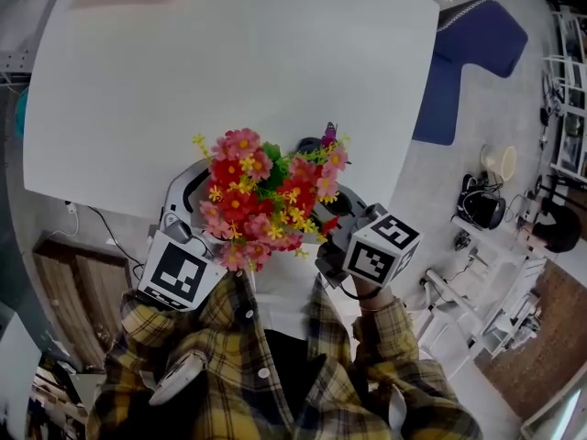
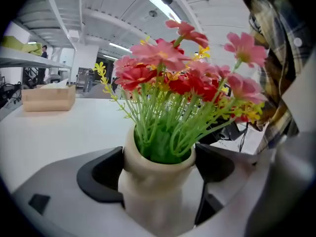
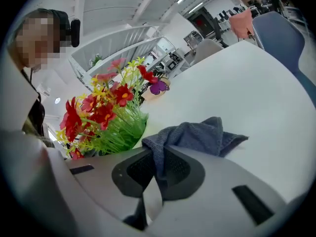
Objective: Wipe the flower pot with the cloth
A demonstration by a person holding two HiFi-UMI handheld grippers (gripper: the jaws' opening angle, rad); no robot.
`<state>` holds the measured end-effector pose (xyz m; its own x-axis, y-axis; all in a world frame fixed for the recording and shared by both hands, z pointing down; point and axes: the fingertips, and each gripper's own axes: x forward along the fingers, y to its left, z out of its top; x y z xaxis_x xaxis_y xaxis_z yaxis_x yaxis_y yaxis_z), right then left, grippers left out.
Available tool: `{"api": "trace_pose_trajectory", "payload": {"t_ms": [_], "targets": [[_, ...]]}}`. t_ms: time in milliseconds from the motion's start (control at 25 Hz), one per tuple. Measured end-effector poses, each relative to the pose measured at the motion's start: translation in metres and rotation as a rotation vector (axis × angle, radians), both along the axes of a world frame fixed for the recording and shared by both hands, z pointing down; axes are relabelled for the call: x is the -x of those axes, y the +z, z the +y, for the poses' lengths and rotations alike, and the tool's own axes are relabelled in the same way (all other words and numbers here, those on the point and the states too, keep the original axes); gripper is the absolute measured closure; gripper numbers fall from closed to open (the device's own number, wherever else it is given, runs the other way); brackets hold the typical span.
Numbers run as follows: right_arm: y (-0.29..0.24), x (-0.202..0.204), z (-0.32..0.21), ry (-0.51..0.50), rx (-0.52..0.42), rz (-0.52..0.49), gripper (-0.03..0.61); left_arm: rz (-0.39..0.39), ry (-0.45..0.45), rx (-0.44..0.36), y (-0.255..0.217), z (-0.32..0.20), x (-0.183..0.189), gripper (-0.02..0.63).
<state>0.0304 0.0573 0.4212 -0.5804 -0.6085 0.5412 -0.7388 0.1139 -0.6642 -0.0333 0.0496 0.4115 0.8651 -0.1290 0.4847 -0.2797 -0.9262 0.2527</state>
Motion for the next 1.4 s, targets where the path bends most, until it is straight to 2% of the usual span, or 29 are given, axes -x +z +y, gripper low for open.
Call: {"api": "trace_pose_trajectory", "payload": {"t_ms": [360,560,800,1040,1240,1400], "targets": [[-0.003,-0.006,-0.024,-0.082,-0.03,0.013,0.568,0.004,0.225,-0.006,-0.004,-0.003,0.004,0.166],[-0.005,-0.022,-0.053,-0.136,-0.046,-0.006,0.568,0.012,0.417,0.01,-0.002,0.001,-0.011,0.166],[-0.001,-0.02,-0.077,-0.329,-0.05,-0.045,0.568,0.01,0.679,0.01,0.003,0.001,-0.02,0.166],[0.0,-0.009,-0.094,-0.587,-0.032,-0.088,0.568,0.015,0.888,0.004,0.001,-0.007,-0.029,0.166],[-0.001,0.013,-0.098,-0.767,-0.007,-0.124,0.568,0.024,0.981,0.005,0.0,-0.006,-0.028,0.166],[-0.003,0.015,-0.099,-0.812,0.01,-0.141,0.568,0.031,0.986,0.005,-0.001,-0.008,-0.03,0.166]]}}
